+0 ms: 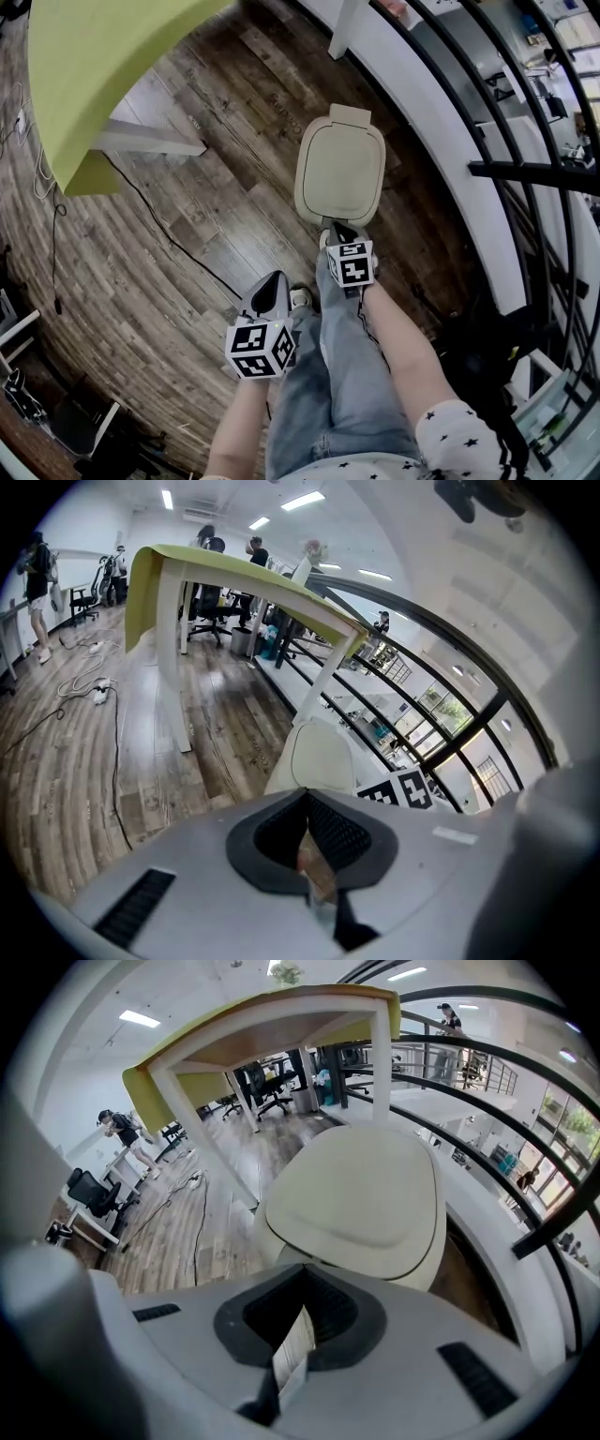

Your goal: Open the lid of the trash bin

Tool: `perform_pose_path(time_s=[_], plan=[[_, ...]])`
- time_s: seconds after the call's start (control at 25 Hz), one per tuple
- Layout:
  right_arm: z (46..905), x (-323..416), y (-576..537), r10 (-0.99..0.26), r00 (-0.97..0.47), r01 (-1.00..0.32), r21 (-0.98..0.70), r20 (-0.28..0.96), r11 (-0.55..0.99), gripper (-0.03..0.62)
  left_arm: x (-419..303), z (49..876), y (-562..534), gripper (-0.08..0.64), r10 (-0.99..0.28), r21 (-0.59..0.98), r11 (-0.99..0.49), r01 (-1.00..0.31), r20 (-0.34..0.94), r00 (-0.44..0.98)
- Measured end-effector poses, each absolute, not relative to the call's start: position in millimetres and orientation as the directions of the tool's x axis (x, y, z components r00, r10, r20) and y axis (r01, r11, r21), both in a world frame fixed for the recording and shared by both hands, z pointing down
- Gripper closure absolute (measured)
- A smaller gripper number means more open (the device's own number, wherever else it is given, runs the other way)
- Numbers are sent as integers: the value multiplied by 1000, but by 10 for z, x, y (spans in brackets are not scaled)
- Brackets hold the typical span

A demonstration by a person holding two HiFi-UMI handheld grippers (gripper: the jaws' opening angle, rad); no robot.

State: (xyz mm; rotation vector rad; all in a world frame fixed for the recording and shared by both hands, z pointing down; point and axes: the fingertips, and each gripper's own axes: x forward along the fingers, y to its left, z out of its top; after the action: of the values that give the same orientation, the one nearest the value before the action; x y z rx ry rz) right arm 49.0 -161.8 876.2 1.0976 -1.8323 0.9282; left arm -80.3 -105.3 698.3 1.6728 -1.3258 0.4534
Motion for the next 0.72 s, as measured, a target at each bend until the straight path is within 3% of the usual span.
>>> perform_pose_path(time_s=[0.72], plan=[[8828, 481, -1579, -320, -312, -913, -189, 895, 361, 598, -785, 6997, -1016, 548, -563, 431, 16, -902, 749, 348]])
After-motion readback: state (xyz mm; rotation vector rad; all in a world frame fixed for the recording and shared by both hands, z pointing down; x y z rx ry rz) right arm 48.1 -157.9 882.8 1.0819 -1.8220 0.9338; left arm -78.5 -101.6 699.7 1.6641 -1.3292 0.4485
